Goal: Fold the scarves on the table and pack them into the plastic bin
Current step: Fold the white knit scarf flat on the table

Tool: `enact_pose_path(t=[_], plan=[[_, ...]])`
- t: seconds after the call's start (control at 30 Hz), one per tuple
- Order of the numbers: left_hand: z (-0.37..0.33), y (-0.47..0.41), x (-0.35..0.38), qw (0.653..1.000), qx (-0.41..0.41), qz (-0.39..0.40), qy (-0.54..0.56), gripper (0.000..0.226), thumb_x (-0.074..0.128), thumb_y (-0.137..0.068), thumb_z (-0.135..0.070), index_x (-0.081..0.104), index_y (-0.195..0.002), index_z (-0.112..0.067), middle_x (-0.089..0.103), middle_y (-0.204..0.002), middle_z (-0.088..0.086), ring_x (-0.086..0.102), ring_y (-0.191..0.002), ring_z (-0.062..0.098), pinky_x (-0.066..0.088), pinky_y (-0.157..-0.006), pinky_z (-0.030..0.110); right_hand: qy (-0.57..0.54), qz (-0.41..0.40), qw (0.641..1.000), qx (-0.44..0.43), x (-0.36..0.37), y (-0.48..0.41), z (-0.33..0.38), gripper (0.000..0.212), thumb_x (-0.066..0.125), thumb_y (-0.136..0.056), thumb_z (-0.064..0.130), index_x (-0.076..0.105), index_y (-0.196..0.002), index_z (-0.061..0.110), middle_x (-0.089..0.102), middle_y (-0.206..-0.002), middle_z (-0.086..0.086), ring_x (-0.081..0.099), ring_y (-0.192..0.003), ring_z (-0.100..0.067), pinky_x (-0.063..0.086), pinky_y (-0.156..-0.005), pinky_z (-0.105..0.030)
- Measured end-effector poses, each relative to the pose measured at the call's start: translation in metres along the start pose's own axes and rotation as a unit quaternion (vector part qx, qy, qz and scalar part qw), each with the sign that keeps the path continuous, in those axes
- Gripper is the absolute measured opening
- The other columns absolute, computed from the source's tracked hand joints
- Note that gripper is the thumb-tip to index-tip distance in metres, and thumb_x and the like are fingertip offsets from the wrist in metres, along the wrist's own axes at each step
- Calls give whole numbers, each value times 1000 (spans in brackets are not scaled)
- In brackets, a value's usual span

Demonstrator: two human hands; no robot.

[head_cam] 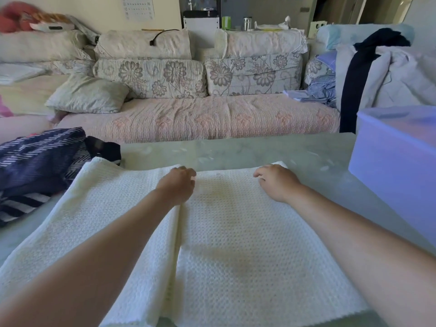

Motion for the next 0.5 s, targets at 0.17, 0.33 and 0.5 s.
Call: enact_pose_path(t=[0.17,0.33,0.5], plan=[[14,-49,15,993,12,58,-104,39,43,-100,-32,53,-135,-19,51,-135,6,40,-127,26,39,-103,40,-4,-6,1000,-28,28,-46,-20,42,44,-101,15,54,-141,18,56,-143,-6,52,-129,-26,36,-105,-35],[25,-69,14,1000,-11,3,-6,23,59,-91,-38,65,-111,-27,65,-111,1,55,-95,21,45,-79,31,113,-32,993,5,30,-69,-38,36,48,-101,38,59,-133,29,56,-129,-7,47,-123,-28,29,-98,-40],[31,-80,12,994,-58,-84,32,23,58,-92,-33,65,-111,-22,66,-109,5,60,-95,28,46,-75,32,155,-162,975,-7,20,-73,-46,16,59,-96,32,74,-95,24,60,-99,-3,53,-100,-28,25,-84,-40]])
Point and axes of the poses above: each hand's wrist, its own y-axis away from the middle knuckle, its own x-axis out of the palm, z = x × y, the point moved 3 cm from there along -y, towards the middle knuckle
